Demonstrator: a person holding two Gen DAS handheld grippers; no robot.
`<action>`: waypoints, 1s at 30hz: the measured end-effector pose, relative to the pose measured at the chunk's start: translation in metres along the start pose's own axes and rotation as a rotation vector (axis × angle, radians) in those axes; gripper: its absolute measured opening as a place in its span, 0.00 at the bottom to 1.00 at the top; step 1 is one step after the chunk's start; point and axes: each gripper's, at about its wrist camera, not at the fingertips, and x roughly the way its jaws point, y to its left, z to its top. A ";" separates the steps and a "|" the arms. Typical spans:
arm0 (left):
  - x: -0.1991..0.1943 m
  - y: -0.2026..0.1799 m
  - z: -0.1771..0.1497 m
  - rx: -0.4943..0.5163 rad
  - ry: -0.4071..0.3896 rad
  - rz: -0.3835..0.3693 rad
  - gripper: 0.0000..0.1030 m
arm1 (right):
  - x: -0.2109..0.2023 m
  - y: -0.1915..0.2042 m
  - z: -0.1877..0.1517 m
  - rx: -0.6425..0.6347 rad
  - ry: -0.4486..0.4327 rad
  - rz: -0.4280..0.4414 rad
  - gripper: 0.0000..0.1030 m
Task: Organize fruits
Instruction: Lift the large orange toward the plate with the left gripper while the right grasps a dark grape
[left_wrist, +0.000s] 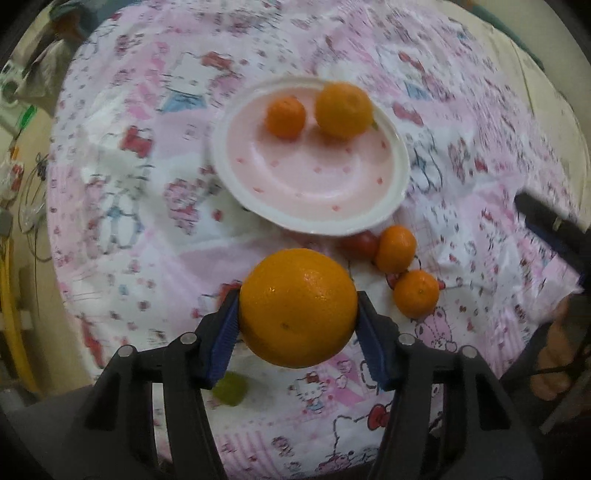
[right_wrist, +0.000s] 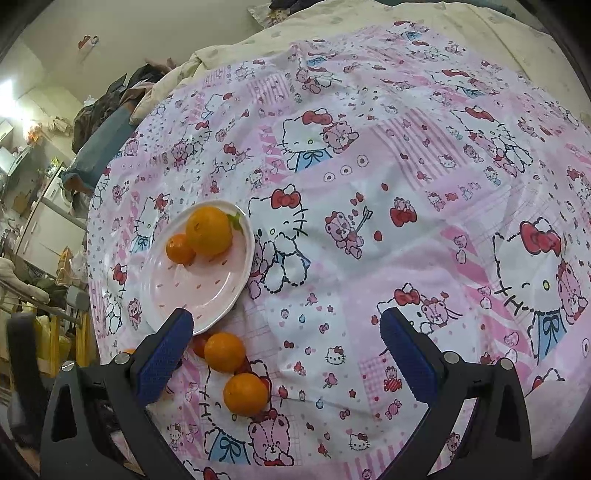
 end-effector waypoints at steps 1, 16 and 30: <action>-0.009 0.006 0.003 -0.008 -0.011 0.006 0.54 | 0.001 0.001 0.000 -0.003 0.004 0.000 1.00; -0.042 0.076 0.025 -0.121 -0.113 0.031 0.54 | 0.057 0.078 -0.049 0.013 0.348 0.253 0.58; -0.049 0.096 0.022 -0.195 -0.109 -0.026 0.54 | 0.130 0.113 -0.066 0.264 0.384 0.131 0.39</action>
